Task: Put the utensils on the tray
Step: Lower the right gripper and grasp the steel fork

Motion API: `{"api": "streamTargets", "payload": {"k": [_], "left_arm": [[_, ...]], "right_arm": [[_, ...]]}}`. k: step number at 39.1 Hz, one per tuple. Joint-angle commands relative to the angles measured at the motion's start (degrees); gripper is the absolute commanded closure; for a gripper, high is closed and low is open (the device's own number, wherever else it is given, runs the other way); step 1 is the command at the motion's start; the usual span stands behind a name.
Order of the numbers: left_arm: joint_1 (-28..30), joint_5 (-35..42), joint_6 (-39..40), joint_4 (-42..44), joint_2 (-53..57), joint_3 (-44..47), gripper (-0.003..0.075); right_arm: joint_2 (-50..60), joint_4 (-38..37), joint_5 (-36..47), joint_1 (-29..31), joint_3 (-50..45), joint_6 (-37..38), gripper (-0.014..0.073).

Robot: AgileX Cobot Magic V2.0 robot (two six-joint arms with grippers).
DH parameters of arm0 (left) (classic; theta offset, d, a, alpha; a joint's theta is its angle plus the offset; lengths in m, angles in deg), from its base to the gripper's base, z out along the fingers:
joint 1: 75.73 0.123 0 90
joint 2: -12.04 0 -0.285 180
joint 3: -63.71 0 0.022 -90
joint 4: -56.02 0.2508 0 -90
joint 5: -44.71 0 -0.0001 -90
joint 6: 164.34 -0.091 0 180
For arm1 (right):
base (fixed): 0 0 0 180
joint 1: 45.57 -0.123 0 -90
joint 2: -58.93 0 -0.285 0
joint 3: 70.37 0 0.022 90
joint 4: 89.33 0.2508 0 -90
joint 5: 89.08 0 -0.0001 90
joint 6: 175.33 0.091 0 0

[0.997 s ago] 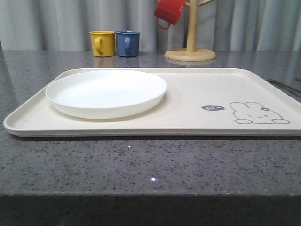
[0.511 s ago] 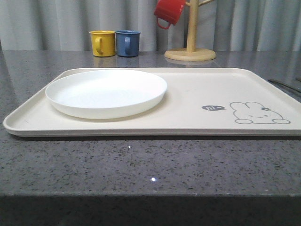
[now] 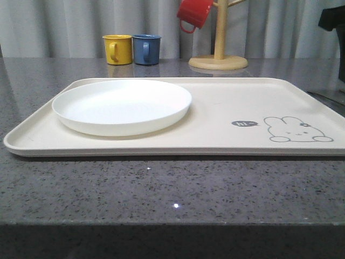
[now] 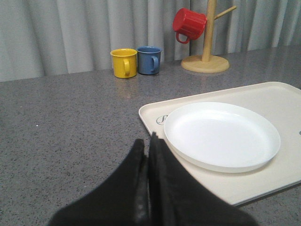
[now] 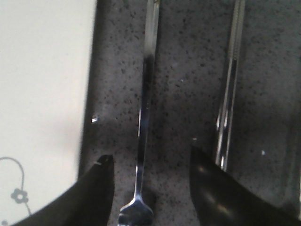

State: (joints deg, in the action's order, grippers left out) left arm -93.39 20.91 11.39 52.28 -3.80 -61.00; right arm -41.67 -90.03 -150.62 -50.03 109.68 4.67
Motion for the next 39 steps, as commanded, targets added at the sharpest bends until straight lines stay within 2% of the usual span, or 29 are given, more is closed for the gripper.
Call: {"api": "streamTargets", "payload": {"k": [1,16,18,26,29,39], "left_arm": [[0.0,4.7,0.4,-0.6,-0.6,-1.6,0.0738],[0.0,4.7,0.4,-0.6,-0.6,-1.6,0.0738],[0.0,4.7,0.4,-0.6,-0.6,-1.6,0.0738],[0.0,4.7,0.4,-0.6,-0.6,-1.6,0.0738],[0.0,4.7,0.4,-0.6,-0.6,-1.6,0.0738],[0.0,4.7,0.4,-0.6,-0.6,-1.6,0.0738]], "right_arm": [[-0.8,0.7,0.4,-0.1,3.3,-1.7,0.0202],[-6.0,1.2,0.8,-0.1,3.7,-1.8,0.0221],[-6.0,1.2,0.6,-0.1,3.7,-1.8,0.0265],[-6.0,1.2,-1.0,-0.1,4.9,-1.8,0.0595],[-6.0,1.1,-2.6,-0.1,5.9,-1.8,0.0662],[-3.3,1.1,-8.4,-0.1,11.6,-1.4,0.0659]]}}
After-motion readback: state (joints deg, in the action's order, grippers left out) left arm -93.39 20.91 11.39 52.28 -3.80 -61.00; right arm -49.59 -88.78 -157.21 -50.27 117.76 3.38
